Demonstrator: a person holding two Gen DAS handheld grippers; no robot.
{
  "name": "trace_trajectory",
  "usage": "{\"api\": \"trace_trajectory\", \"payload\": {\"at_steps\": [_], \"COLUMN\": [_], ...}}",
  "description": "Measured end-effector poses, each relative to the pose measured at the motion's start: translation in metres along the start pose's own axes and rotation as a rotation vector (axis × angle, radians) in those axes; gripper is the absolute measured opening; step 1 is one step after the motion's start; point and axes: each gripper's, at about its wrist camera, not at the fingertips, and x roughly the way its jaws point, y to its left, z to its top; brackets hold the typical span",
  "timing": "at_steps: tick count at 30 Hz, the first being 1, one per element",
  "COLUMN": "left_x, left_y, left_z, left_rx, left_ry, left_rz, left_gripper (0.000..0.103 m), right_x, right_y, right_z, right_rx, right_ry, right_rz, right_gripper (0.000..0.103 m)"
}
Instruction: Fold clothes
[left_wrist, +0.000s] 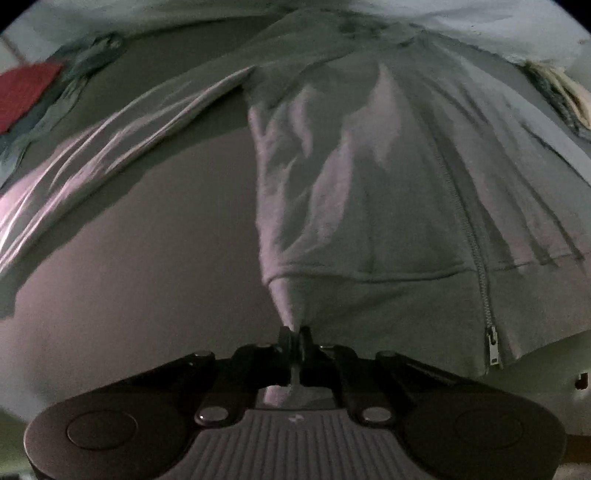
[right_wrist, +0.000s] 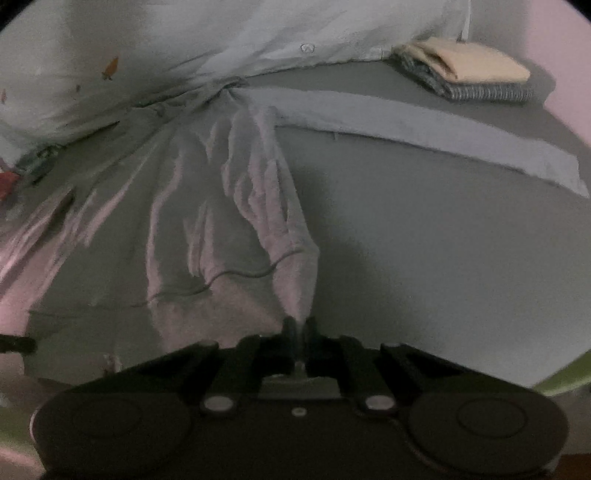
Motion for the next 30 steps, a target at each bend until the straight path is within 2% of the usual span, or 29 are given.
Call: {"api": "trace_trajectory", "payload": {"at_steps": [5,6,7,8,10,12,13,14,16,18,20,22,23,25,28,30], "left_x": [-0.011,-0.013,-0.015,-0.017,-0.021,-0.025,-0.028,-0.030,-0.031,-0.026,-0.017,-0.006,0.001,0.022,0.061,0.078], "left_y": [-0.006,-0.007,-0.009,-0.010,-0.012,-0.015,-0.016,-0.017,-0.022,-0.030,-0.040,-0.042,-0.043,-0.040,-0.029,-0.026], "left_z": [0.005,0.006,0.007,0.008,0.011,0.013,0.014,0.015,0.024,0.043,0.071,0.096,0.112,0.145,0.193,0.214], "left_rx": [-0.033,-0.040,-0.046,-0.053,-0.066,-0.079,-0.086,-0.092,-0.108,-0.130,-0.149,-0.151,-0.148,-0.138,-0.119,-0.104], "left_ry": [-0.025,-0.029,-0.034,-0.039,-0.049,-0.059,-0.064,-0.069,-0.094,-0.139,-0.164,-0.184,-0.190,-0.175,-0.136,-0.126], "left_rz": [0.060,0.072,0.084,0.095,0.119,0.143,0.155,0.167,0.176,0.162,0.157,0.137,0.124,0.098,0.065,0.079], "left_gripper": [0.006,0.009,0.009,0.011,0.026,0.044,0.048,0.052,0.057,0.068,0.072,0.079,0.082,0.082,0.082,0.082], "right_x": [0.012,0.014,0.013,0.011,0.008,0.005,0.003,0.005,0.024,0.044,0.062,0.078,0.087,0.108,0.143,0.168], "right_y": [-0.016,-0.019,-0.023,-0.026,-0.032,-0.039,-0.042,-0.045,-0.043,-0.032,-0.017,-0.005,0.001,0.011,0.022,0.028], "right_z": [0.004,0.010,0.021,0.032,0.053,0.075,0.086,0.098,0.128,0.153,0.181,0.208,0.221,0.248,0.283,0.305], "right_rx": [-0.038,-0.049,-0.063,-0.077,-0.105,-0.133,-0.147,-0.165,-0.227,-0.295,-0.320,-0.307,-0.293,-0.272,-0.209,-0.162], "right_ry": [0.124,0.135,0.111,0.087,0.038,-0.010,-0.035,-0.059,-0.096,-0.138,-0.180,-0.209,-0.221,-0.231,-0.224,-0.216], "right_rz": [0.059,0.067,0.068,0.068,0.070,0.071,0.072,0.076,0.096,0.080,0.063,0.054,0.058,0.071,0.115,0.148], "right_gripper": [0.006,0.012,0.025,0.031,0.054,0.070,0.079,0.081,0.081,0.081,0.072,0.040,0.036,0.019,0.017,0.017]}}
